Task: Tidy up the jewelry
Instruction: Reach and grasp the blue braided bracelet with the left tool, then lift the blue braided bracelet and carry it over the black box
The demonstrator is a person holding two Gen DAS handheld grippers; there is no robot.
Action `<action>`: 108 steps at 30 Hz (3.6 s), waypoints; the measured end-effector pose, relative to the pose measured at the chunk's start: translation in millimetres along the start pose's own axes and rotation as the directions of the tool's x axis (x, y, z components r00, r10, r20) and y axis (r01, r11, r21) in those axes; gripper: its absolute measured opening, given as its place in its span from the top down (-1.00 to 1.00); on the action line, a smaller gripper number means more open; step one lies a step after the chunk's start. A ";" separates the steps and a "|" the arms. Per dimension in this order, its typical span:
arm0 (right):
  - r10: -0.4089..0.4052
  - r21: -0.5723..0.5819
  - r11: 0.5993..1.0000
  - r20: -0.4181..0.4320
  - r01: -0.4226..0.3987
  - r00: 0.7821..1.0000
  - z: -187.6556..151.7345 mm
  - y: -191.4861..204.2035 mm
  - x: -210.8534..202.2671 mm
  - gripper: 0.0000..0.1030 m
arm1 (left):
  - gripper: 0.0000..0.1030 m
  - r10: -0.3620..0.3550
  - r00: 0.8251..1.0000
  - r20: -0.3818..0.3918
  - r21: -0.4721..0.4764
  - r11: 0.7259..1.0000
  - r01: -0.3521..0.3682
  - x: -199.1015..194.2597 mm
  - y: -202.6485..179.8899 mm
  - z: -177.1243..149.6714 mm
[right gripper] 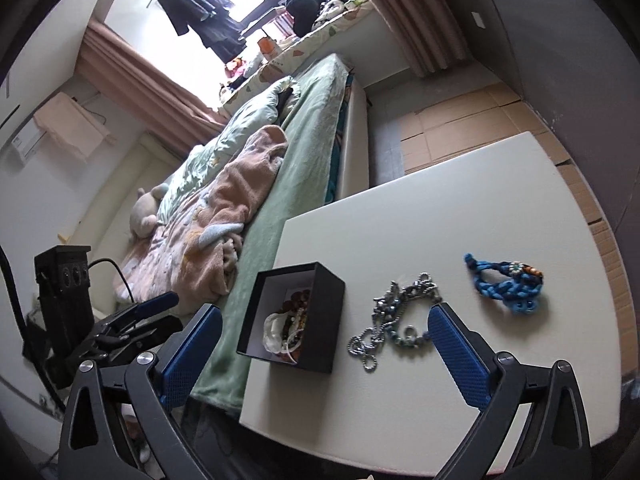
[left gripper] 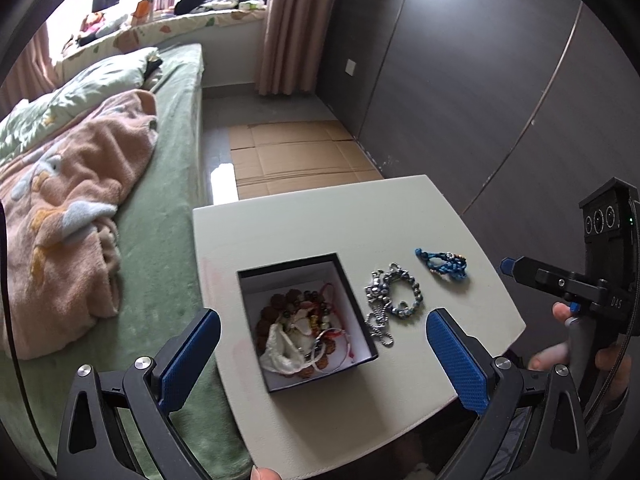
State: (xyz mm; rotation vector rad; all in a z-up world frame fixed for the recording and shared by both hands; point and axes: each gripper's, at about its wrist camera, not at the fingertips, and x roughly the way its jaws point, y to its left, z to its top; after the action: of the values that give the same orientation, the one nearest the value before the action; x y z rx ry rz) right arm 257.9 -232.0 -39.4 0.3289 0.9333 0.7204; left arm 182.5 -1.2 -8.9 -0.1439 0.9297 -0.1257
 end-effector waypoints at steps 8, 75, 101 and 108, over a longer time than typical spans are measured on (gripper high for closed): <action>-0.076 0.075 0.995 0.042 0.072 0.996 -8.3 -42.1 -42.5 -1.00 | -0.99 -0.014 0.999 -0.038 0.062 0.998 0.017 23.0 -40.0 12.4; -0.233 0.569 0.811 0.099 0.137 0.967 -29.3 -181.8 -109.9 -1.00 | 0.32 0.025 0.949 -0.313 0.395 0.913 0.106 203.2 -175.2 28.1; -0.199 0.307 0.935 0.035 0.179 0.979 -4.3 -94.3 -38.2 -0.97 | 0.33 -0.008 0.991 -0.136 0.179 0.983 0.032 91.5 -77.3 58.5; -0.173 0.232 0.957 -0.013 0.172 0.985 -4.7 -66.9 -12.1 -0.57 | 0.33 -0.017 0.992 -0.125 0.132 0.991 0.033 76.0 -47.5 54.1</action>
State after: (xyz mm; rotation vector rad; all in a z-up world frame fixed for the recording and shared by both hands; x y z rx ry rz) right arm 277.3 -289.0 -71.4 0.4497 1.0285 0.4498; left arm 268.8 -57.0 -28.5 -0.0234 1.0396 -0.2218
